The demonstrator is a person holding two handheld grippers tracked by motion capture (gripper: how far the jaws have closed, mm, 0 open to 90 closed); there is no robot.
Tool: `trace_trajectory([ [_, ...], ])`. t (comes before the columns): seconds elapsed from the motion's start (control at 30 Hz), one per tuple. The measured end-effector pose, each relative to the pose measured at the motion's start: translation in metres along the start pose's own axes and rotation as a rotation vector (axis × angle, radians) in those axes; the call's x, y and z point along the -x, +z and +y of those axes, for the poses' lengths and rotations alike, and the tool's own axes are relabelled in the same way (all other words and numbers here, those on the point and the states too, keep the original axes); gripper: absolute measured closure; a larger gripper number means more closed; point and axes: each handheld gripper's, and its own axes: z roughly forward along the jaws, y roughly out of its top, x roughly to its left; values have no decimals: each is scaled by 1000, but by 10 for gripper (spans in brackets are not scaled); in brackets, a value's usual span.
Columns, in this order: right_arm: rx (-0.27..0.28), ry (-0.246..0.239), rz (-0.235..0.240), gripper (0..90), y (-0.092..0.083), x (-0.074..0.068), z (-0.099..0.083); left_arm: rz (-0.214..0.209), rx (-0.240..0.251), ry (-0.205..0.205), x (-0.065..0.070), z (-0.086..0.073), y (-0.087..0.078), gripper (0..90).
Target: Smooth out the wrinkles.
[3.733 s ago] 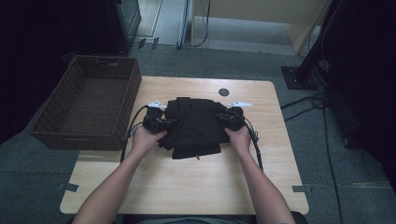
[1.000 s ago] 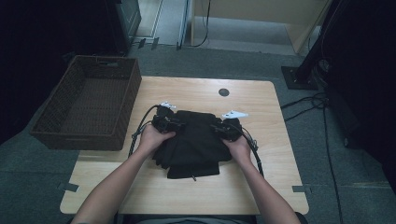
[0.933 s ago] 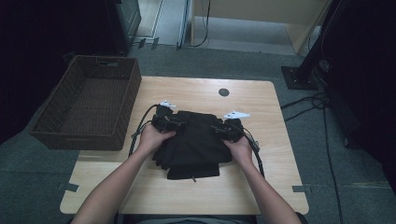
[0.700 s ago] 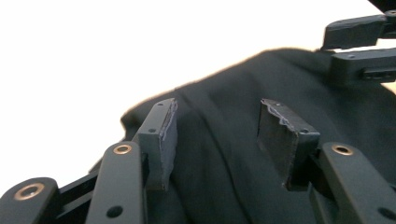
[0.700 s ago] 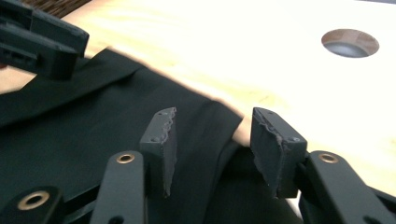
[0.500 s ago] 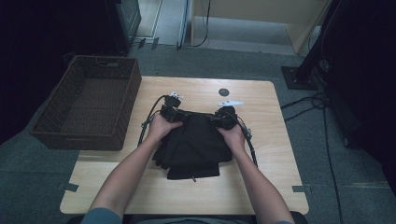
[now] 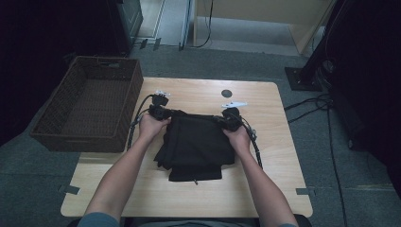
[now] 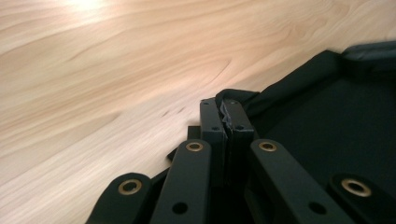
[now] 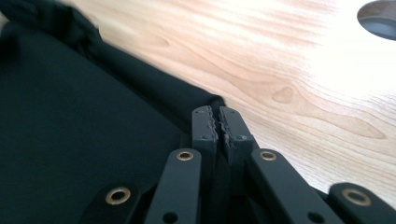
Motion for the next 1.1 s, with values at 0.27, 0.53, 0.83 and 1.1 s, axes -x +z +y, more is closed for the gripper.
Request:
trace_trajectory([
  [0.27, 7, -91, -70, 817, -9, -5, 4, 60, -12, -90, -22, -19, -19, 802],
  [0.53, 83, -77, -99, 703, -31, -6, 14, 12, 145, -49, -11, -6, -44, 681],
  [0.83, 51, -75, -23, 749, -39, -32, 0, -101, 92, 38, 26, 5, -23, 685],
  [1.1, 51, -22, 58, 702, -65, -75, -35, -41, -46, 127, 29, -4, 8, 574],
])
